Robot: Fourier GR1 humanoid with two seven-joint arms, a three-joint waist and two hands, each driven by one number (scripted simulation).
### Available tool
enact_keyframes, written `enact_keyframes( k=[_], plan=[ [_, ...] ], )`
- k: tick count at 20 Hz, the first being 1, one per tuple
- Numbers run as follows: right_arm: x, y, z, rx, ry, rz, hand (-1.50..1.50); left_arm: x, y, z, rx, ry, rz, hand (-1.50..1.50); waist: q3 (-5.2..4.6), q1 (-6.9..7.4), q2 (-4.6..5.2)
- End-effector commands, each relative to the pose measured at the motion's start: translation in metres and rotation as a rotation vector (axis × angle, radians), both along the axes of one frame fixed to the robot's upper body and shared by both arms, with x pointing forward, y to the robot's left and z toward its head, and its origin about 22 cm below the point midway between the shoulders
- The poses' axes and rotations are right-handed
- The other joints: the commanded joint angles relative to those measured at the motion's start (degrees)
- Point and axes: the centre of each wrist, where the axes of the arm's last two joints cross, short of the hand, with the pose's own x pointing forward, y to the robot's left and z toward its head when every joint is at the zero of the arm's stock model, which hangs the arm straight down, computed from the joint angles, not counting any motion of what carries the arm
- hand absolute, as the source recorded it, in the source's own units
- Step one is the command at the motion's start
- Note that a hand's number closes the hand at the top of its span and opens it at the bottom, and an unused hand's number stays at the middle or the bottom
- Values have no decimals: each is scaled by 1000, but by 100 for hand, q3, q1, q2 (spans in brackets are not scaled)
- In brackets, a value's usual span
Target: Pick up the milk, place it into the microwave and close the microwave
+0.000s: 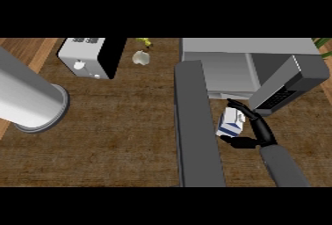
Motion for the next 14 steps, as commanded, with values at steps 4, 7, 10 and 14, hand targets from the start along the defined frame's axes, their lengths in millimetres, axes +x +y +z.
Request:
enact_keyframes(
  k=[4,7,10,14],
  plan=[
    [-4,21,-17,-178,-78,0,150,5,-5,-10,0,3,-16,-150,16,29,43],
    [-1,7,-15,-200,-52,-23,150,-9,-6,6,-6,-3,-10,-150,18,83,35],
    [-4,-13,-13,-231,-59,-8,150,-9,8,4,-16,-20,-23,-150,20,99,55],
    [-17,-8,-25,-213,-82,-79,150,2,8,0,-16,-17,-6,-150,25,54,83]
  ],
)
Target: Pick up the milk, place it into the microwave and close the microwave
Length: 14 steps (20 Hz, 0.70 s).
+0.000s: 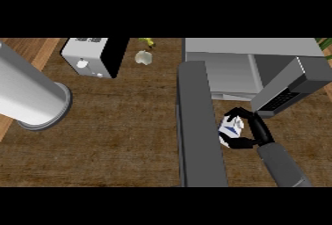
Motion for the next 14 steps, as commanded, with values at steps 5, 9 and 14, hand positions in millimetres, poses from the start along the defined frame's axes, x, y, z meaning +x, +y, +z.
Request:
enact_keyframes(
  k=[5,9,14],
  plan=[
    [-14,-30,-5,-14,-94,-116,150,-4,5,-9,-17,17,-22,-150,37,41,77],
    [-16,-8,-12,86,-128,-50,150,-2,5,4,-28,9,-3,-150,31,-33,51],
    [8,-16,11,185,-101,81,150,-8,-1,-10,-32,31,6,-150,19,-96,3]
  ],
)
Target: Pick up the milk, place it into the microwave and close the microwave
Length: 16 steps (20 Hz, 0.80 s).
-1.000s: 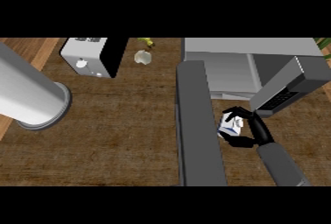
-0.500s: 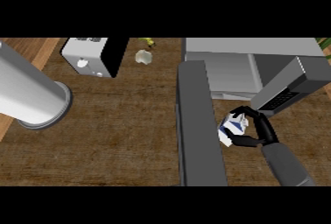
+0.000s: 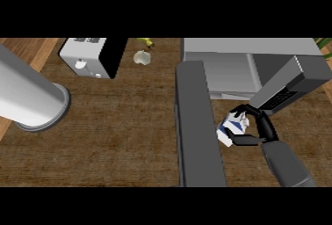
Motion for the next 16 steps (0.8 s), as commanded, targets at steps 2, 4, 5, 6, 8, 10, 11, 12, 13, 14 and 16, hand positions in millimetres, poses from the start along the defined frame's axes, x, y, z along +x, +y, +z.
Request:
enact_keyframes(
  k=[2,4,5,6,8,10,11,12,13,14,16],
  plan=[
    [-4,14,-7,103,-40,189,150,-7,13,1,9,3,21,-150,11,-76,-11],
    [15,29,9,90,-69,205,150,-4,10,4,15,-2,36,-150,7,-117,-20],
    [13,36,8,58,-100,197,150,1,7,2,6,-1,39,-150,4,-166,-27],
    [21,47,15,48,-128,159,150,-4,13,-1,10,18,30,-150,3,-158,-33],
    [29,53,25,57,-121,156,150,-13,11,-12,9,26,33,-150,0,-164,-51],
    [45,48,46,32,-154,76,150,-2,18,-8,-8,17,22,-150,1,-180,-35],
    [40,58,42,16,-136,72,150,-9,15,-3,11,22,41,-150,0,-187,-49],
    [56,63,61,26,-152,65,150,-10,12,-18,-2,35,31,-150,-1,-168,-47],
    [59,83,63,22,-138,63,150,-1,17,-12,-2,35,28,-150,0,-182,-35],
    [72,63,82,9,-139,59,150,-2,20,-1,1,23,28,-150,2,-157,-26],
    [75,81,87,27,-120,34,150,-8,21,2,1,41,21,-150,4,-141,-27]
  ],
)
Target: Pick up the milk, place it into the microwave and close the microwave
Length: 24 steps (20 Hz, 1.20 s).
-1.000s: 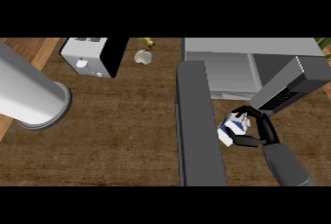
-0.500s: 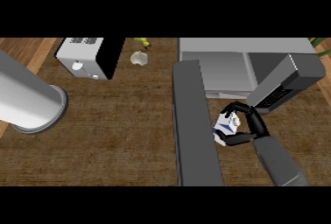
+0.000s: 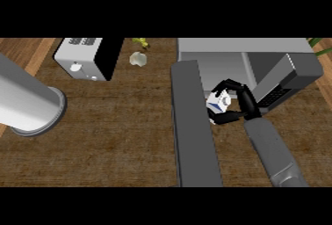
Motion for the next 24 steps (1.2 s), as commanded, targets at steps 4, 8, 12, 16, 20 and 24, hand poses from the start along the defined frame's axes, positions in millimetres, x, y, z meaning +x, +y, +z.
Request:
enact_keyframes(
  k=[4,8,12,16,20,24],
  plan=[
    [41,28,51,-24,75,-17,150,9,2,-6,-12,9,4,-150,5,94,44],
    [57,16,71,-86,67,-57,150,10,6,-13,4,24,-13,-150,8,166,71],
    [67,23,82,-120,32,-185,150,24,26,-16,0,17,-31,-150,9,267,147],
    [58,3,62,-216,52,-276,150,29,21,-14,-7,10,-37,-150,18,434,235],
    [64,23,68,-104,72,-447,150,38,28,-25,3,24,-65,-150,17,507,273],
    [70,0,84,-55,9,-474,-150,49,27,-25,20,15,-56,-150,30,544,326]
  ],
)
